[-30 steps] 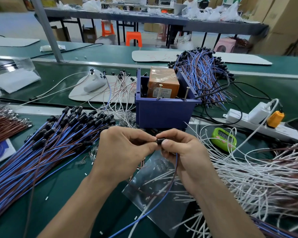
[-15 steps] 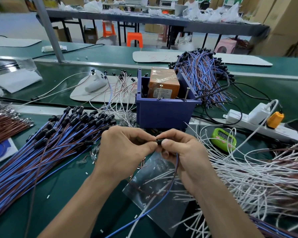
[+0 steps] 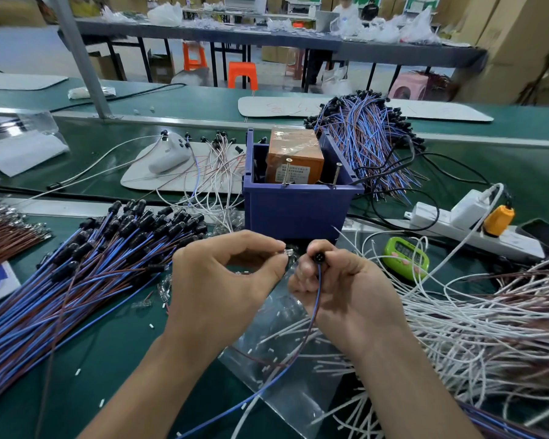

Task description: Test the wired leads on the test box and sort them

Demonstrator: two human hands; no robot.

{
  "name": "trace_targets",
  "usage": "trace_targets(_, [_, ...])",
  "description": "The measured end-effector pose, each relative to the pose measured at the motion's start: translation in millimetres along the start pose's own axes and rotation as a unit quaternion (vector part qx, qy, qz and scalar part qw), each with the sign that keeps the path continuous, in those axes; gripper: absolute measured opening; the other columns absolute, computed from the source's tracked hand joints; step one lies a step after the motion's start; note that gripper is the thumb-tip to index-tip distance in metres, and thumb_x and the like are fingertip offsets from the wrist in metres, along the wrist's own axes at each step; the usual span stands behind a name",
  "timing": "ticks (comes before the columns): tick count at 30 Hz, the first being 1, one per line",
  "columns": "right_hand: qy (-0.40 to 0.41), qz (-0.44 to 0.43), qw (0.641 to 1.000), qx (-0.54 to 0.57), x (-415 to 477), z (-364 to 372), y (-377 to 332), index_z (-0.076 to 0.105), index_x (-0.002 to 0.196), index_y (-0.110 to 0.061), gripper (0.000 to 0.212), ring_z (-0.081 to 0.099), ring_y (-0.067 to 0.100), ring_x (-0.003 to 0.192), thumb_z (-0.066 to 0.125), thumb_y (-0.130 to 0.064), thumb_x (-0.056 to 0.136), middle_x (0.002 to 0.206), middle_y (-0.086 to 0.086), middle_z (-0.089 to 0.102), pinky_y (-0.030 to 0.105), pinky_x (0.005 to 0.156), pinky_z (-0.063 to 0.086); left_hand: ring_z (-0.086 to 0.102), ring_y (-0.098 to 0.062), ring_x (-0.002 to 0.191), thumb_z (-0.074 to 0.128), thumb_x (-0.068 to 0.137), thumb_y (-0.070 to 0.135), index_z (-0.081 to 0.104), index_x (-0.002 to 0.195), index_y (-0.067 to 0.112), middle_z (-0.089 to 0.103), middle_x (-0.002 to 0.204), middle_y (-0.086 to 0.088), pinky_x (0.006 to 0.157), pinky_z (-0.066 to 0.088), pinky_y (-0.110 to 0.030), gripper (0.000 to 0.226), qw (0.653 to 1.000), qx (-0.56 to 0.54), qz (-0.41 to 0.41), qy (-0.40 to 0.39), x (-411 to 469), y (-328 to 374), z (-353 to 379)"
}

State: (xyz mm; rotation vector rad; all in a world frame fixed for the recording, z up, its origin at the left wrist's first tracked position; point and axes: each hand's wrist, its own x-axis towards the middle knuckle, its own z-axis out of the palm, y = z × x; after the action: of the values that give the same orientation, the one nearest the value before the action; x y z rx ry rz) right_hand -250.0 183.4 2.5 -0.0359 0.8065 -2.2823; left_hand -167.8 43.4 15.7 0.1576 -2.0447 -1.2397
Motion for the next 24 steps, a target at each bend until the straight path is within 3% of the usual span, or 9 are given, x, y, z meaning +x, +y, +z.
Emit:
trace_targets(6, [0.018,-0.021,0.997,-0.075,1,2,4,0.072,0.065,-0.004,0.023,0.05,0.018,0.05,0.049,-0.003,0.068,0.062,0.014,0.057,0.032,0.066,0.032,0.073,0.004,0.07,0.091,0.072,0.013,0.08,0.083,0.036,0.075,0.079,0.027,0.067,0.053,-0.008,0.028,0.999,0.003,0.037,-0.026,-3,9,3])
trace_targets(11, [-0.001,-0.061,0.988,-0.145,2,0,6,0.073,0.071,-0.002,0.018,0.048,0.018,0.055,0.062,-0.007,0.058,0.072,0.013,0.062,0.025,0.061,0.046,0.073,0.002,0.07,0.091,0.072,0.007,0.083,0.084,0.028,0.076,0.077,0.024,0.067,0.055,-0.012,0.026,0.999,0.017,0.017,-0.035,-4,4,3])
trace_targets(16, [0.0,-0.075,0.982,-0.176,2,0,6,0.074,0.07,-0.004,0.017,0.054,0.015,0.056,0.059,-0.004,0.063,0.07,0.012,0.064,0.03,0.067,0.038,0.073,0.002,0.067,0.091,0.072,0.011,0.084,0.084,0.03,0.075,0.075,0.024,0.065,0.055,-0.013,0.023,0.999,0.014,-0.005,-0.036,-4,2,4])
trace_targets(24, [0.012,-0.077,0.971,-0.228,1,3,7,0.077,0.075,-0.007,0.015,0.057,0.019,0.071,0.065,-0.001,0.068,0.078,0.014,0.068,0.027,0.069,0.044,0.071,0.008,0.069,0.094,0.071,0.012,0.084,0.085,0.029,0.076,0.08,0.026,0.067,0.058,-0.015,0.025,0.998,0.05,0.011,-0.039,-3,-4,1])
